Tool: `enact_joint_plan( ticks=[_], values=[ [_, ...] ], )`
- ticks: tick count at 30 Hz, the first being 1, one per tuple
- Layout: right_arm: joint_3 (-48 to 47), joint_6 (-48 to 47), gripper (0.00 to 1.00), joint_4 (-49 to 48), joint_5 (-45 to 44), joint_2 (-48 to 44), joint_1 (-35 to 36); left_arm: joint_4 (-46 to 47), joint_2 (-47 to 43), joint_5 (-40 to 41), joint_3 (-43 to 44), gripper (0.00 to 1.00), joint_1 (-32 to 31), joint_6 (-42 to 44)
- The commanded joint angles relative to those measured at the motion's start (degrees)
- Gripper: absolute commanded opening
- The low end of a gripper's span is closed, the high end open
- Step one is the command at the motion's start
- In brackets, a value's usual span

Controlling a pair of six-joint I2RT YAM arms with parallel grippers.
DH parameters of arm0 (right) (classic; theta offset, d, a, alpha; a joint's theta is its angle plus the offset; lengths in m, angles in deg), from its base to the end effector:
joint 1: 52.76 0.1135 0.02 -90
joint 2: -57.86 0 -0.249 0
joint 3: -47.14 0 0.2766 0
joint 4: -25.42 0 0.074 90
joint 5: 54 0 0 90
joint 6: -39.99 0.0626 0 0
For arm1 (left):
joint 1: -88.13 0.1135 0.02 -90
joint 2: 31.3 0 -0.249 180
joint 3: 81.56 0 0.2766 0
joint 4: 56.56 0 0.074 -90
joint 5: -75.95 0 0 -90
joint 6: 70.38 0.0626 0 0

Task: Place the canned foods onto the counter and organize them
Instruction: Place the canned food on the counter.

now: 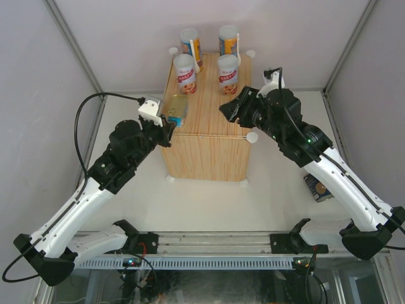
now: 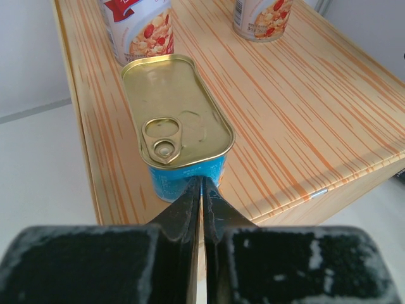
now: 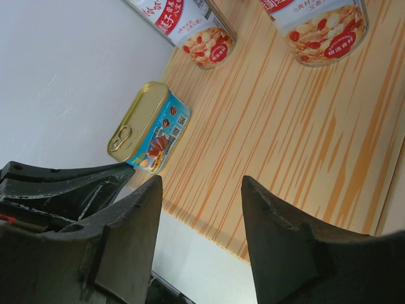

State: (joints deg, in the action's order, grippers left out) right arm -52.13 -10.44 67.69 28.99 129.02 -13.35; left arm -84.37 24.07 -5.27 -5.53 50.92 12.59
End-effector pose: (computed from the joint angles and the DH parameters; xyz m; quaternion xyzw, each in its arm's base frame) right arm 0.2487 0.1944 0.4462 0.0387 0.7873 0.3529 0.5041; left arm 0.2225 -0.1570 0.3991 0.1457 0.7350 -0.1952 0.6328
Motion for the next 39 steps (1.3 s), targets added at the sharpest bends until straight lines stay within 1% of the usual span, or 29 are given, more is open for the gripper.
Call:
enact_joint_plan(
  ticks=[1,14,31,33,39],
  values=[
    [-2.0,-1.2,0.52,-1.0,-1.4,-0.9,0.5,2.9,0.2,-1.8,-0.1,0.06,0.4,-1.4],
    [-1.9,-1.0,0.52,-0.6,-2.8,-1.6,1.7,4.7,0.8,-2.8,-0.7,0.06,0.4,-2.6],
    [-1.9,-1.5,0.52,0.3,-3.5,-2.2,2.3,4.9,-0.4,-1.8,-1.3,0.07,0.5,-2.5],
    [-1.9,-1.8,0.52,0.7,-4.1,-2.5,2.6,4.6,-1.2,-1.7,-1.4,0.09,0.4,-2.8],
    [-0.7,-2.7,0.53,2.2,-5.5,-4.5,3.2,3.4,-3.7,-2.2,-1.3,0.31,0.4,-4.3]
  ],
)
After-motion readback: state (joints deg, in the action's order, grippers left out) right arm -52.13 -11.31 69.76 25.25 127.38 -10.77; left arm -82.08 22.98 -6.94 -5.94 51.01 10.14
